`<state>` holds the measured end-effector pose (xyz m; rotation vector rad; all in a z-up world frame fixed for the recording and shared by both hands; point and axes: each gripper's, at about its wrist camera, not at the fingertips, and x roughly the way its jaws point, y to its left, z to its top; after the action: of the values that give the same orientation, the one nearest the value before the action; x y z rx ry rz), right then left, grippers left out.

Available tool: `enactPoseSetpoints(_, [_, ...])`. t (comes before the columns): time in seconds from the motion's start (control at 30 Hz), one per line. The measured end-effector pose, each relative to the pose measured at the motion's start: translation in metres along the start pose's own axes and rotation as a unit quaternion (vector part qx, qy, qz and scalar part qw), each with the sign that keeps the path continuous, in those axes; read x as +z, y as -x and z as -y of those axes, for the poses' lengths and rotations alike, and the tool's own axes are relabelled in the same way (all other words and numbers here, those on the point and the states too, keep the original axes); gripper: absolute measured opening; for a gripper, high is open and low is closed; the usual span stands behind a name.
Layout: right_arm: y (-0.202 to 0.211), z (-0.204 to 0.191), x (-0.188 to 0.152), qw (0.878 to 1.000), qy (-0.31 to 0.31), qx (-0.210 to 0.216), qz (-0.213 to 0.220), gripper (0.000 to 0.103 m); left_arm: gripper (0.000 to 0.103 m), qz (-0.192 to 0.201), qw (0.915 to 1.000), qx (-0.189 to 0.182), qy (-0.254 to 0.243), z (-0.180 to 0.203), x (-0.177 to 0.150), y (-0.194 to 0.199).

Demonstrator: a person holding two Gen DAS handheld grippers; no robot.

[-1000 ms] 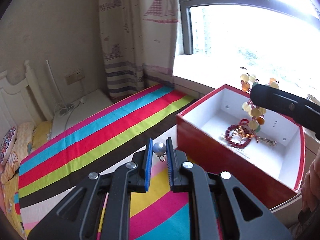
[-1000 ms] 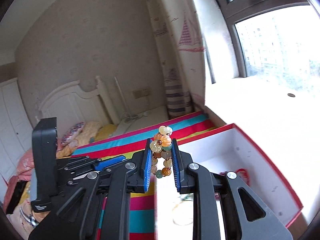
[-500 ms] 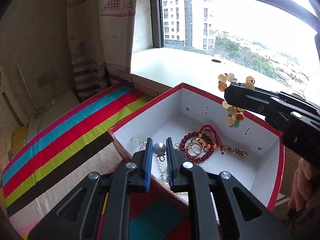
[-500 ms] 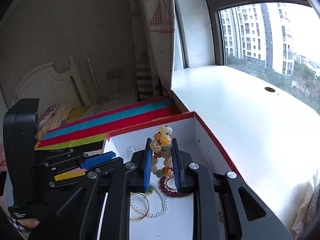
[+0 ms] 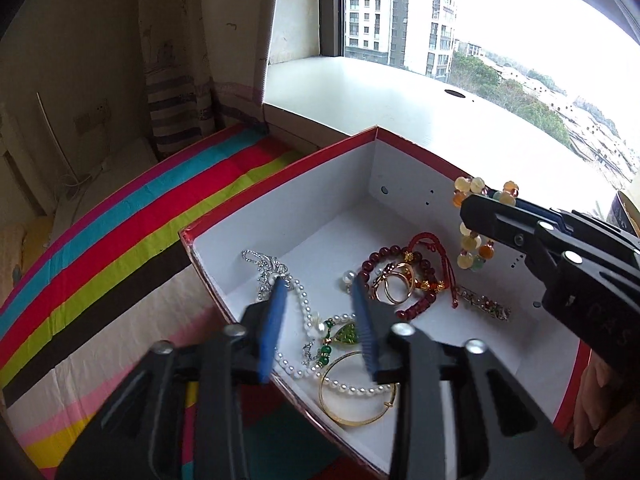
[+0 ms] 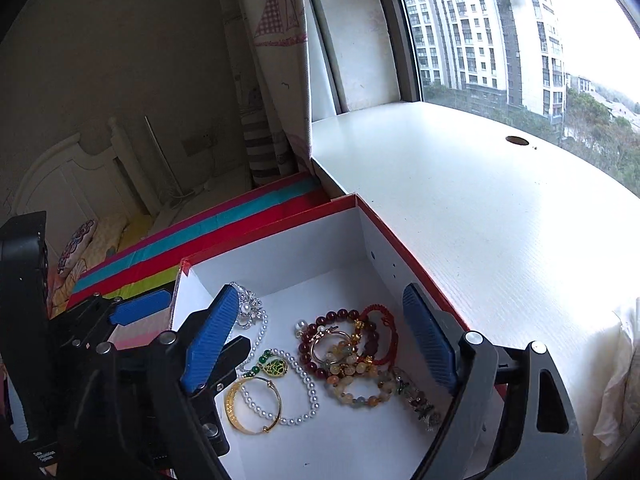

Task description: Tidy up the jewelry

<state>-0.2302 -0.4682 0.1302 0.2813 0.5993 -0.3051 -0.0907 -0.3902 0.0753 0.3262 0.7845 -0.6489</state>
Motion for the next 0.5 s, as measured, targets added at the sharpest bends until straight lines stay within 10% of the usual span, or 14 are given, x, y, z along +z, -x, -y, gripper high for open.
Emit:
enactPoseSetpoints(0.1, [0.006, 0.002, -0.002, 1.000, 0.002, -0.012, 0.005, 0.087, 0.088, 0.023, 0.9997, 0.005, -0.007, 0.005, 0.000, 0.009])
enactPoseSetpoints(0.5, [0.028, 0.013, -0.010, 0.999, -0.021, -0.025, 0.002, 0.087, 0.101, 0.061, 0.9947, 0.082, -0.009, 0.004, -0.003, 0.033])
